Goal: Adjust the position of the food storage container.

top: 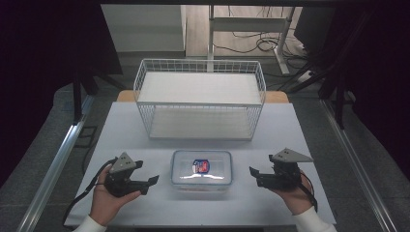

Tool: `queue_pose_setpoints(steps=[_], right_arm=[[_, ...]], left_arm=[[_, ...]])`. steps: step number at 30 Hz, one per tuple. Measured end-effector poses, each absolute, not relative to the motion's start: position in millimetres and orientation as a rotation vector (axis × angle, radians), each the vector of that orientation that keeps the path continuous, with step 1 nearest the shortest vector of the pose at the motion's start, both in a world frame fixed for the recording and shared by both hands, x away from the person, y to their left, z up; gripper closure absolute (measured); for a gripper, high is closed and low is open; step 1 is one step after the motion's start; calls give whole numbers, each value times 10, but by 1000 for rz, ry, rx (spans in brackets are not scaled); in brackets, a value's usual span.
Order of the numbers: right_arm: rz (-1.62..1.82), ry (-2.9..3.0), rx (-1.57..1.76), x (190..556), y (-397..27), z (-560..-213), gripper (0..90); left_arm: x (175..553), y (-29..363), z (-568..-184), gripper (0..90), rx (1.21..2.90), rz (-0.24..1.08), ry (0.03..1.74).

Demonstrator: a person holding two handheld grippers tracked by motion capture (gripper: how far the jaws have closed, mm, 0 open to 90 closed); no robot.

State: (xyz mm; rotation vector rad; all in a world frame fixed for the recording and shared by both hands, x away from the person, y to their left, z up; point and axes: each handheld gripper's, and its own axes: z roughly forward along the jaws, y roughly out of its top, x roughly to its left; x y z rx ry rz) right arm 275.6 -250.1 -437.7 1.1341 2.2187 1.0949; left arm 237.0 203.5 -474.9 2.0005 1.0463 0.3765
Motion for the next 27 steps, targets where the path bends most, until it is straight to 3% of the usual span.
queue_pose_setpoints(steps=[17, 27], right_arm=[[1078, 2258, 1164, 2798, -2482, -4462, 180], [1081, 2244, 1162, 2728, -2560, -4449, 183]], left_arm=[[2391, 1986, -4779, 207, 2050, 400, 1006], [2477, 1992, -4733, 210, 1957, 311, 1034]])
